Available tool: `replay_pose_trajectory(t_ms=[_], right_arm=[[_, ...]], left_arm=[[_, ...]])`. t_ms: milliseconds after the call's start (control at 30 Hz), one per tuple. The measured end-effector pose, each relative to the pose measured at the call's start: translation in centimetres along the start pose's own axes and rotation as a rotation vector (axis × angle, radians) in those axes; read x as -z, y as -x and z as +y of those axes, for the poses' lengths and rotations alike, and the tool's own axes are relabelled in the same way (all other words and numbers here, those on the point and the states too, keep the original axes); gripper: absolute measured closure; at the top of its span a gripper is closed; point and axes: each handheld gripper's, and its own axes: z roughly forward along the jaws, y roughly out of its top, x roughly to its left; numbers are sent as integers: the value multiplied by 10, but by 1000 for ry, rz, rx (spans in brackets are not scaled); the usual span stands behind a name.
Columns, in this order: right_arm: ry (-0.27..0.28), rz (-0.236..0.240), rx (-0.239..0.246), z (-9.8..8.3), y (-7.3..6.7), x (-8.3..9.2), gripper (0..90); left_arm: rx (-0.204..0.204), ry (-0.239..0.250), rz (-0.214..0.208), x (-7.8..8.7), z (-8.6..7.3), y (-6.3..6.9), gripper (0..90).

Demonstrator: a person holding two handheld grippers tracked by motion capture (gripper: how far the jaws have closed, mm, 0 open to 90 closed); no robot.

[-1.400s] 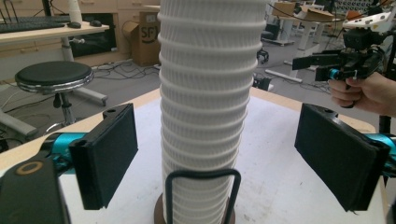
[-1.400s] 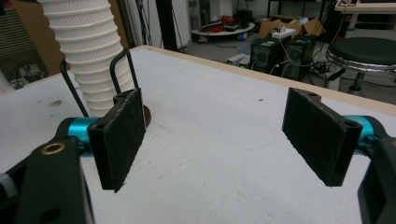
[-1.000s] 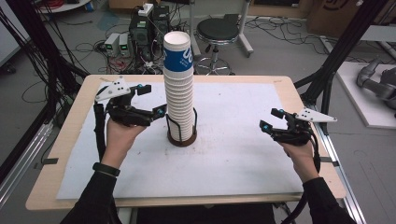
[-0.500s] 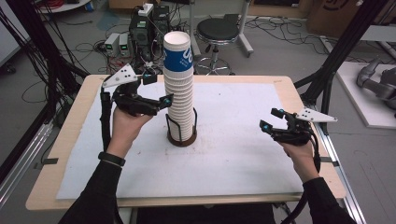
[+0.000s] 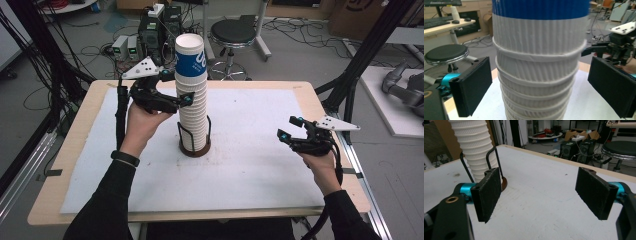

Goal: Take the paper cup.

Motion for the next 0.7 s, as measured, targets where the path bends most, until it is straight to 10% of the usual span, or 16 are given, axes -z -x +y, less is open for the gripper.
replay_pose_trajectory(t_ms=[700], right_arm=[[1, 14, 1, 1, -3, -3, 218]], left_arm=[[23, 23, -52, -19, -2, -8, 84]])
